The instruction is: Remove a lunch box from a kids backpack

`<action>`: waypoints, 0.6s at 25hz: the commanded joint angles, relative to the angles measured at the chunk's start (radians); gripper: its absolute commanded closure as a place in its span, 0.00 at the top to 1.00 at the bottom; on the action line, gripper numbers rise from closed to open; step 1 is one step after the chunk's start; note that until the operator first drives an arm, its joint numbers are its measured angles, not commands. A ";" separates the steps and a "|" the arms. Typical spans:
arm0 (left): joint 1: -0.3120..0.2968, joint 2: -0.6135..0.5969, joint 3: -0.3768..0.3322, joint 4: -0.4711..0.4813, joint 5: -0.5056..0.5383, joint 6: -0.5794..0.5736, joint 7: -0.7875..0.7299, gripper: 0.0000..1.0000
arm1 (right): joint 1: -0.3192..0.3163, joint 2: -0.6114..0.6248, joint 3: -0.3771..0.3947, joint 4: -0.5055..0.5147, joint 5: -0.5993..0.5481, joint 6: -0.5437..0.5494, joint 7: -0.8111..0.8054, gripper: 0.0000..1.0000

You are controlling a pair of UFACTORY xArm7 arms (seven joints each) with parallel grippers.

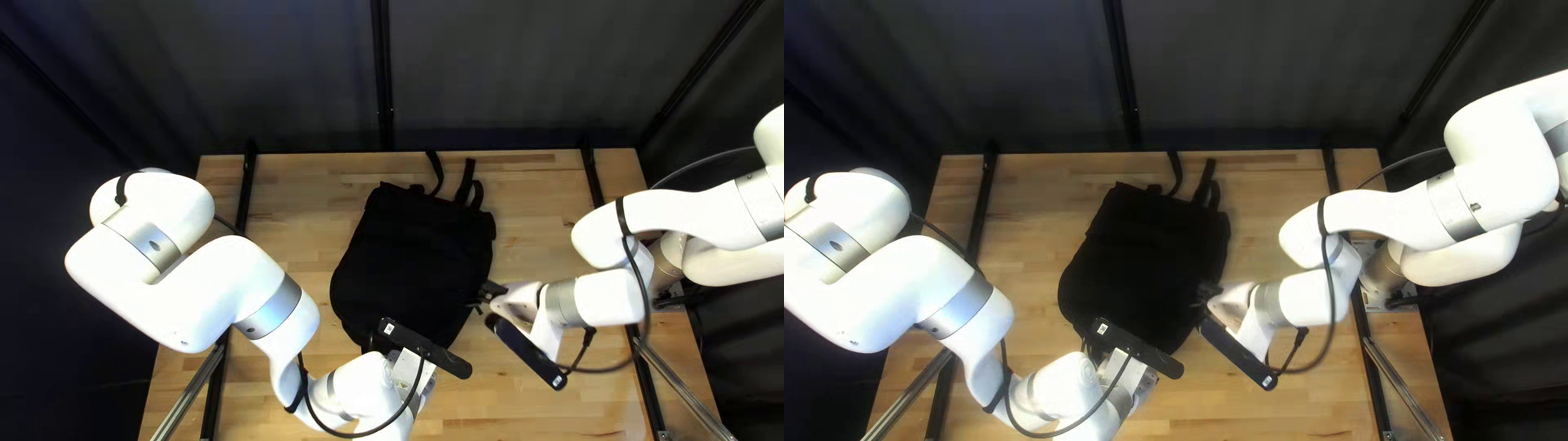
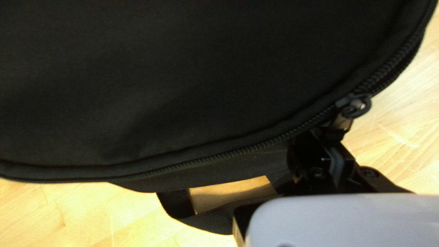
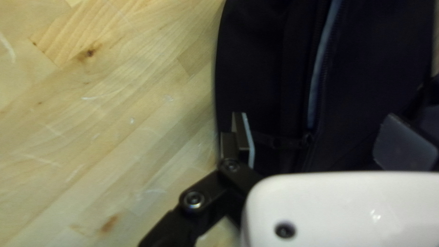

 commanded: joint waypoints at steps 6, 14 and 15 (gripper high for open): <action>0.000 -0.003 0.000 -0.006 0.002 -0.002 -0.003 0.00 | -0.174 0.136 0.141 0.100 -0.348 0.081 0.219 1.00; 0.000 -0.005 0.000 -0.010 0.003 -0.005 -0.005 0.00 | -0.196 0.268 0.150 0.144 -0.539 0.145 0.345 1.00; 0.000 -0.005 0.000 -0.010 0.003 -0.005 -0.005 0.00 | -0.196 0.279 0.148 0.146 -0.555 0.150 0.357 1.00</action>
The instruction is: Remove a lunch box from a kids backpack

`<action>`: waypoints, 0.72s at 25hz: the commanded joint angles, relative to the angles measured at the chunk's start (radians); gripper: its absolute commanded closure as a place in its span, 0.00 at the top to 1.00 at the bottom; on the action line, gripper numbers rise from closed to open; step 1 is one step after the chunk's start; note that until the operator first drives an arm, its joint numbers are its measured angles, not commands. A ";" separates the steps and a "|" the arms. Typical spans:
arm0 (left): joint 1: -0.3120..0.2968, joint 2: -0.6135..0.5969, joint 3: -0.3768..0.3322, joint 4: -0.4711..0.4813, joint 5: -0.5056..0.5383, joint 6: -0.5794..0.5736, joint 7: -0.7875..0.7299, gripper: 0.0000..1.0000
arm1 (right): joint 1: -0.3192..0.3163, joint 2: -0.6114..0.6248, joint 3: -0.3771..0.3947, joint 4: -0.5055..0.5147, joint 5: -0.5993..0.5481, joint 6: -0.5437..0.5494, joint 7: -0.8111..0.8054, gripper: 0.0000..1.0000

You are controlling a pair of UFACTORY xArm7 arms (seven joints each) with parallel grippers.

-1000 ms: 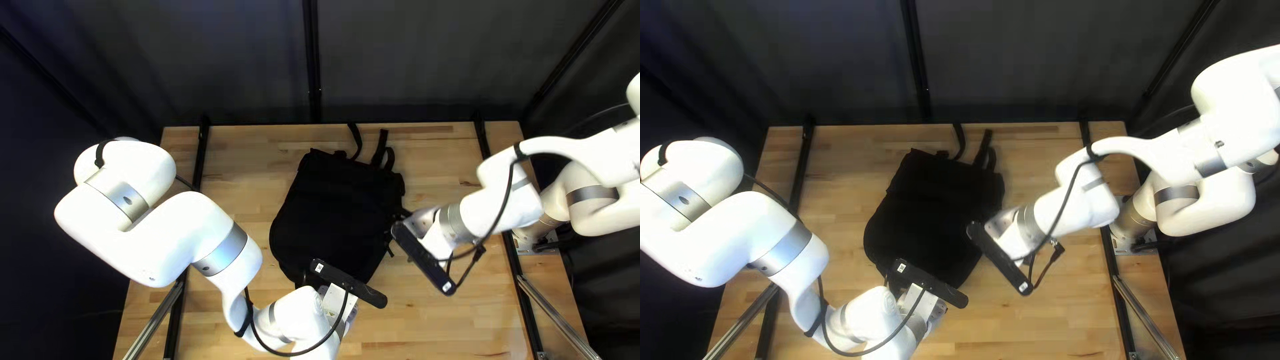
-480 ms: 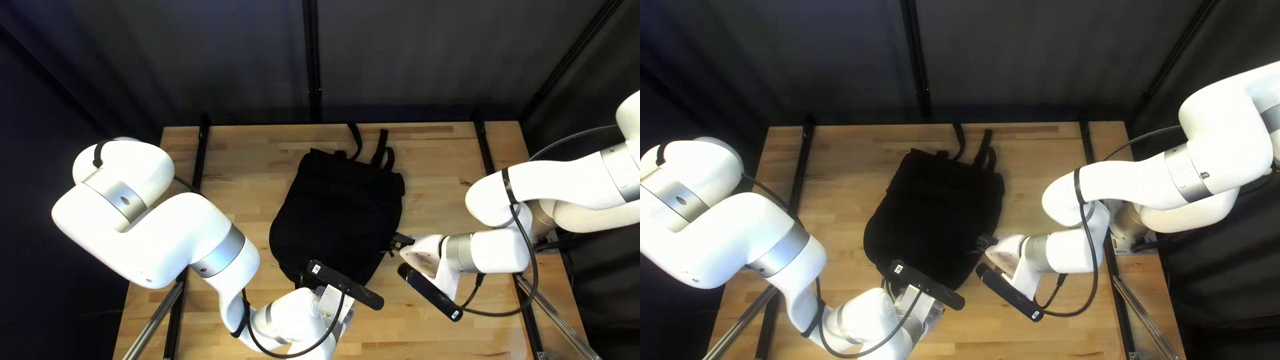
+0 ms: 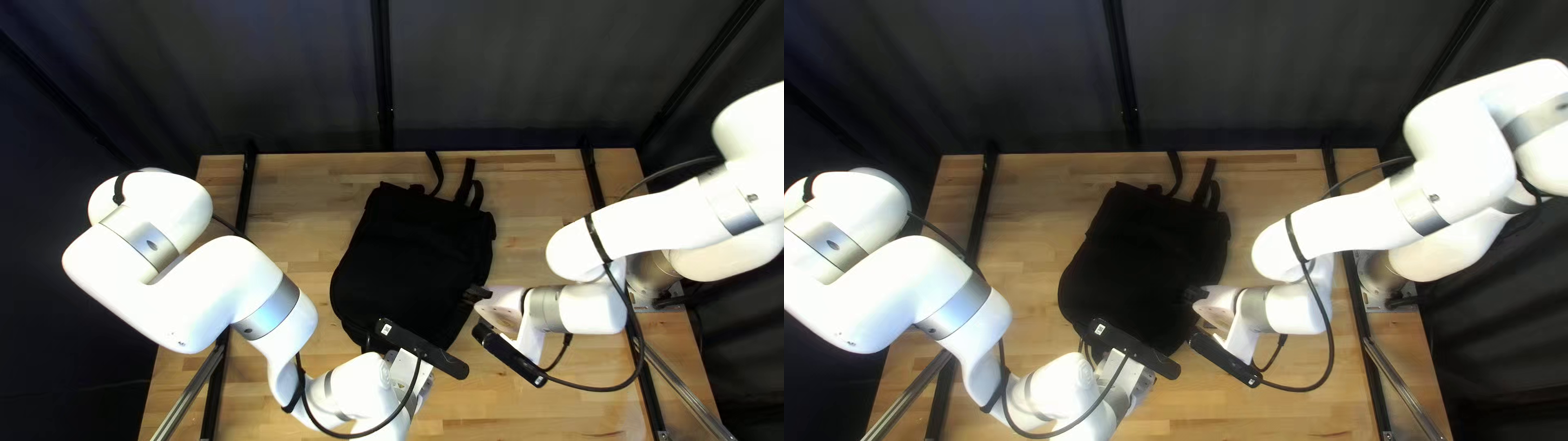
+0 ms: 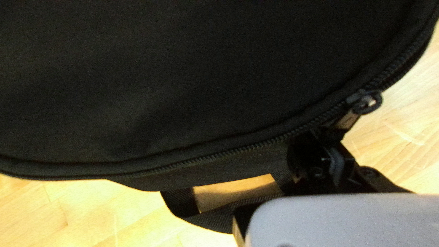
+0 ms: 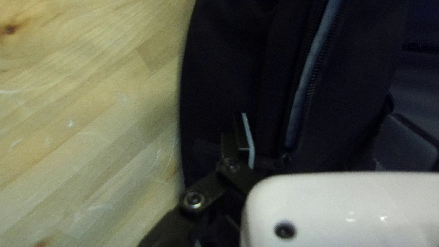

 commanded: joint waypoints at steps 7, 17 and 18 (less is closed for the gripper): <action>-0.001 -0.003 -0.001 -0.003 0.001 0.001 0.001 0.00 | -0.006 0.100 -0.008 0.035 -0.106 0.040 0.056 0.00; 0.009 -0.043 -0.003 -0.067 -0.001 -0.017 -0.014 0.00 | -0.010 0.092 -0.007 0.026 -0.058 0.019 0.045 0.00; 0.010 -0.049 -0.005 -0.072 -0.004 -0.015 -0.013 0.00 | -0.011 0.084 -0.008 0.022 -0.043 0.013 0.039 0.00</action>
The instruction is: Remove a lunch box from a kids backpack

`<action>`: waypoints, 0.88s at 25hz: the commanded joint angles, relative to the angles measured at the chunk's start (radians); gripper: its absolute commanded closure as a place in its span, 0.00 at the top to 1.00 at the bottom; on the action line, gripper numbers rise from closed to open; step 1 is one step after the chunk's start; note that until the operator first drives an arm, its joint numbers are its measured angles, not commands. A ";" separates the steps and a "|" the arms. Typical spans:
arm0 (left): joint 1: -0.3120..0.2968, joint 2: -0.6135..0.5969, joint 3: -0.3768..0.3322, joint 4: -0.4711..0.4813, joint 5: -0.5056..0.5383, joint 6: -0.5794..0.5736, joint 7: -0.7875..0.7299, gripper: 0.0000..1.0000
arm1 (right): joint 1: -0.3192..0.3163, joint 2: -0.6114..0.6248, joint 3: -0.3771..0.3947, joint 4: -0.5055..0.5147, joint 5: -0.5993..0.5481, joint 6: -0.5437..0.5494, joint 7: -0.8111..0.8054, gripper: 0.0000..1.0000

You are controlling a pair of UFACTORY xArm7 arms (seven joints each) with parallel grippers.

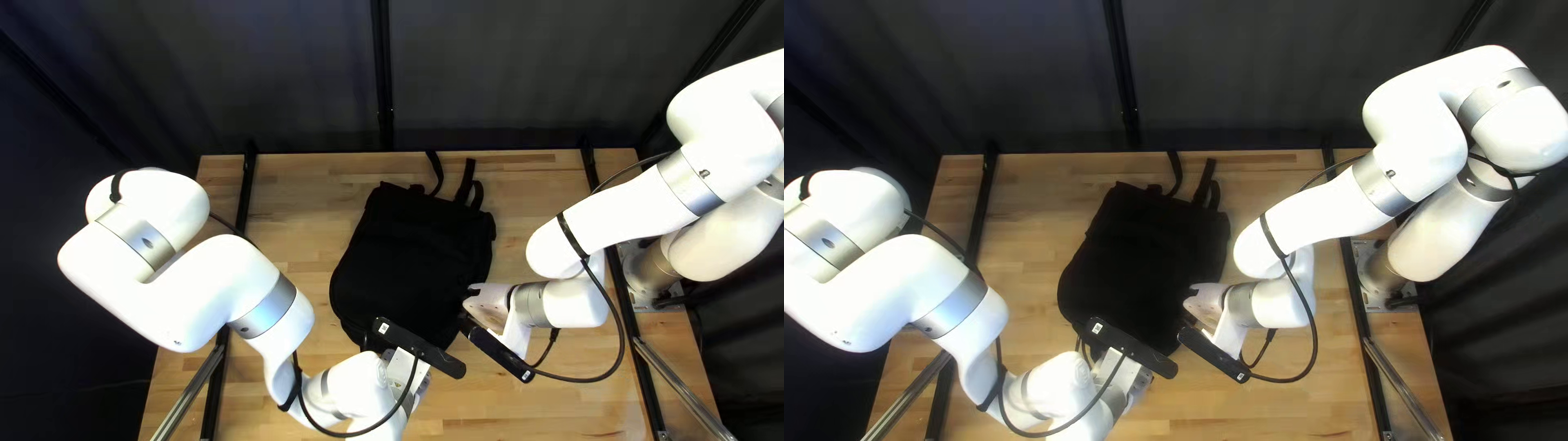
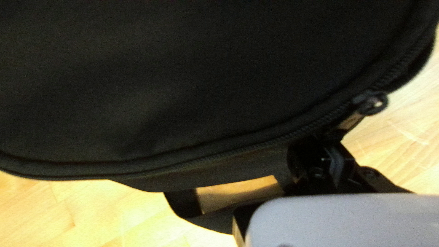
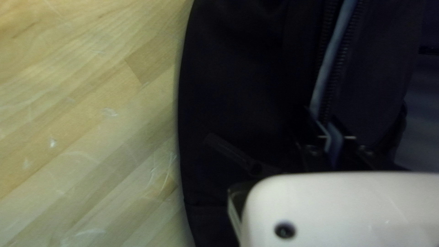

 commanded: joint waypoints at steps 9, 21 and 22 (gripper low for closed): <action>0.011 -0.068 -0.015 -0.075 -0.034 0.004 0.010 0.00 | -0.010 -0.077 -0.010 -0.039 0.155 -0.073 -0.078 0.00; 0.054 -0.136 -0.013 -0.192 -0.060 -0.051 0.014 0.00 | 0.042 -0.176 -0.057 -0.092 0.383 -0.149 -0.255 0.00; 0.057 -0.140 -0.014 -0.196 -0.069 -0.048 0.023 0.00 | 0.044 -0.178 -0.061 -0.095 0.391 -0.152 -0.263 0.00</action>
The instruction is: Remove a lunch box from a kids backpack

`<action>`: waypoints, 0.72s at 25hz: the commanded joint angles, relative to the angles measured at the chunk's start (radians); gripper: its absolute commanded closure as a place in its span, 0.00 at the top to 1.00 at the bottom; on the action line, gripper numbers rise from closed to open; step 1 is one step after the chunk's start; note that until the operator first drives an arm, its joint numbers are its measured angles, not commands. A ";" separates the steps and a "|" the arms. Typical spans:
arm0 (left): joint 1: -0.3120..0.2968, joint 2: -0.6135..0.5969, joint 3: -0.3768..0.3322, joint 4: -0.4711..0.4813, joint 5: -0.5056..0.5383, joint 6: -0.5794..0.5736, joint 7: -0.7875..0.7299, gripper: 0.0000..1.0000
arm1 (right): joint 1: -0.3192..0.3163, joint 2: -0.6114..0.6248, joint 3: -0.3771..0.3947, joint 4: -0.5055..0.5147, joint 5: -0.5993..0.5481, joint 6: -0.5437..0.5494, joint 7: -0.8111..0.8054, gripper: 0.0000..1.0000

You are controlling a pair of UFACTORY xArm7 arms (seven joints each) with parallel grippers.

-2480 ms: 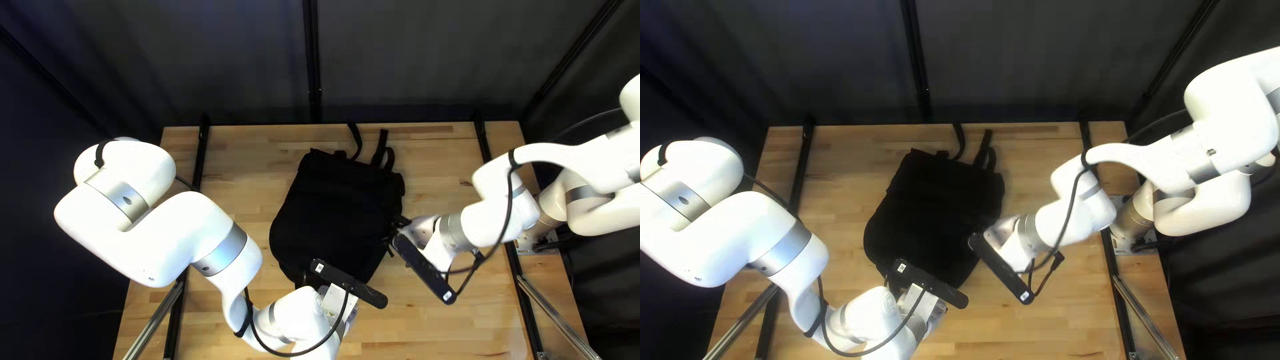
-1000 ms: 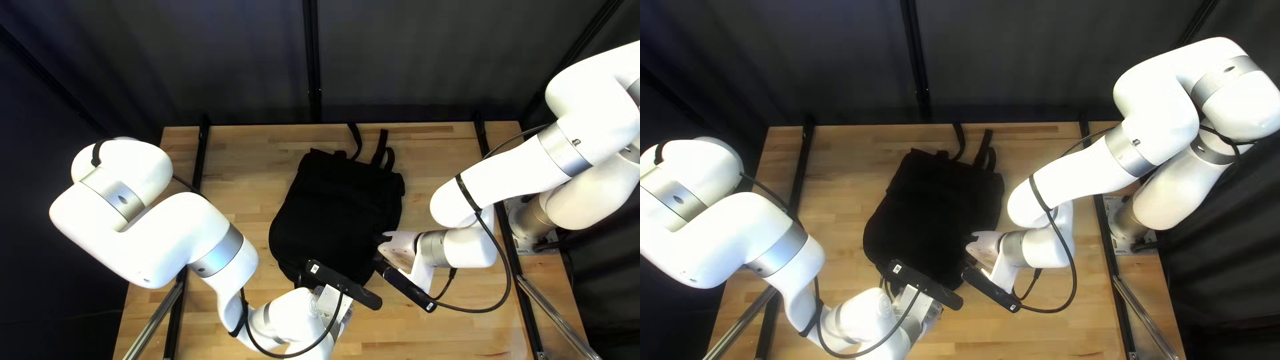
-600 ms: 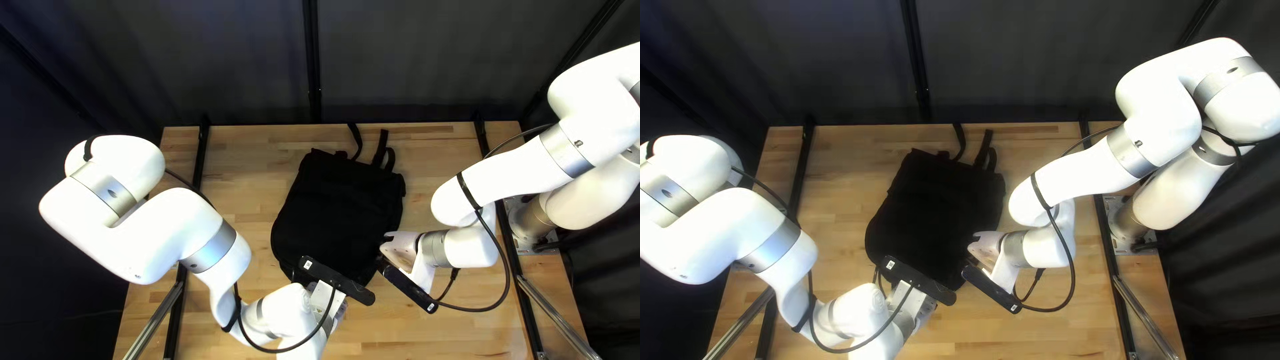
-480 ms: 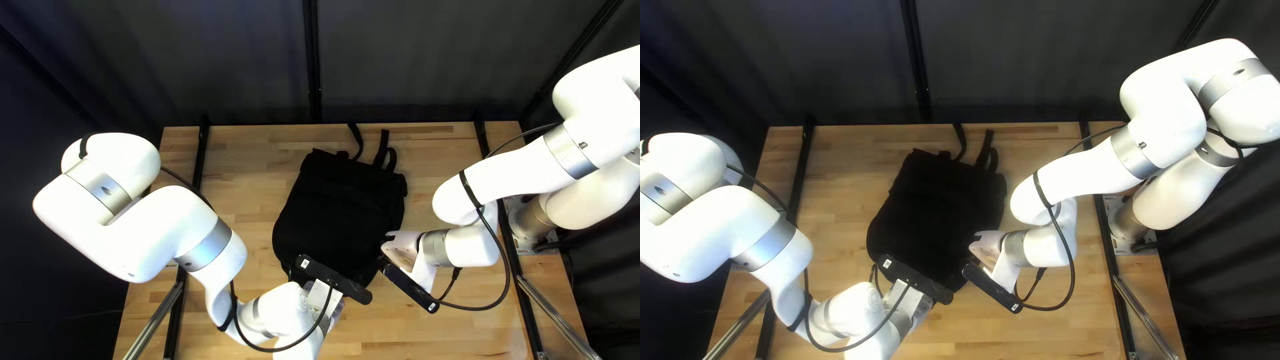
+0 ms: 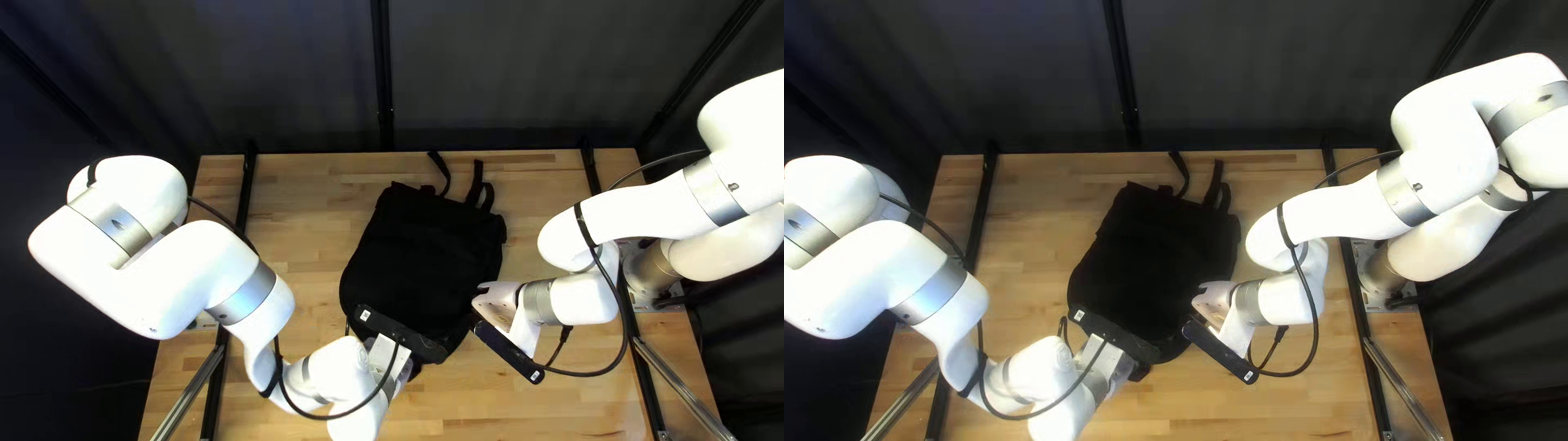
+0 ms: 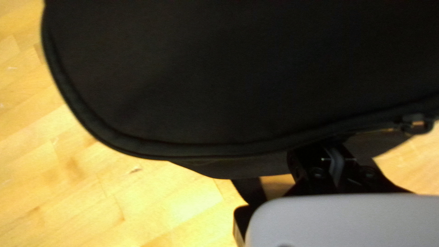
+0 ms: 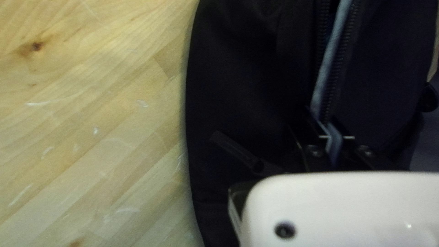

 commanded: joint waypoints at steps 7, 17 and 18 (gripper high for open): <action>0.023 -0.050 -0.006 -0.066 -0.046 -0.005 0.030 0.00 | 0.012 -0.001 -0.015 -0.016 0.043 -0.012 -0.040 0.00; 0.045 -0.115 -0.012 -0.121 -0.101 0.003 0.080 0.00 | 0.042 -0.036 -0.048 -0.049 0.116 -0.039 -0.101 0.00; 0.049 -0.124 -0.011 -0.133 -0.107 -0.001 0.083 0.00 | 0.050 -0.043 -0.056 -0.054 0.128 -0.044 -0.113 0.00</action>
